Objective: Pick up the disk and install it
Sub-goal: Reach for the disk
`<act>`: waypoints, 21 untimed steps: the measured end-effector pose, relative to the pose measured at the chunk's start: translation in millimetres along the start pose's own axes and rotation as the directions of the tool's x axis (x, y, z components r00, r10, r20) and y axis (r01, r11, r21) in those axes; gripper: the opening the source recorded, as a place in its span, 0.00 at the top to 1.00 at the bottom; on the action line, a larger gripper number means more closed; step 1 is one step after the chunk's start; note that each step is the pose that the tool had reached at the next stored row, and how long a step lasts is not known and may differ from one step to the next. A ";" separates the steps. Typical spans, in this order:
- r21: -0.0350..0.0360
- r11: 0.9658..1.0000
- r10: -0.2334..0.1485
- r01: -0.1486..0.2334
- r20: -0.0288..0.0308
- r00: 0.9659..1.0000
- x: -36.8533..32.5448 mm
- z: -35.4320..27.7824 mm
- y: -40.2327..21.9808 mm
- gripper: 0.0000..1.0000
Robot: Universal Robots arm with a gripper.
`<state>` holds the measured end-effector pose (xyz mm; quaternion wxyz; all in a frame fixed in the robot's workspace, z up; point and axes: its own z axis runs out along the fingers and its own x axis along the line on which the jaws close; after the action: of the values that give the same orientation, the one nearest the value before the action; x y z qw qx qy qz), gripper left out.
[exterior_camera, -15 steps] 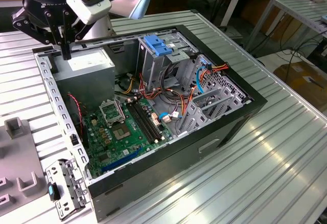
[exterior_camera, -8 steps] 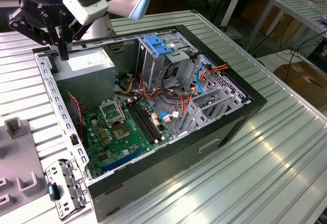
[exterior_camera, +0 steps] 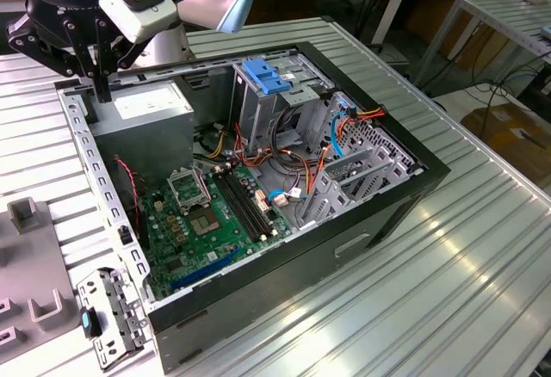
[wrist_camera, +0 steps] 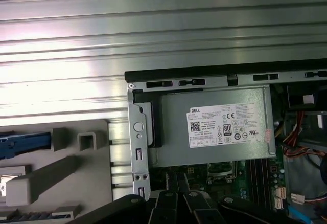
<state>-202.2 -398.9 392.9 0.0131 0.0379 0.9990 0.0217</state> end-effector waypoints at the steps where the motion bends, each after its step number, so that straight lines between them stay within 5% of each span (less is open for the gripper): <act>1: 0.000 1.000 0.000 0.000 0.000 1.000 0.6 0.0 0.0 0.89; 21: 0.000 1.000 0.000 0.000 0.000 1.000 13.6 -0.1 -1.1 0.89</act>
<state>-215.9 -399.0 392.6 0.0131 0.0379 0.9990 0.0217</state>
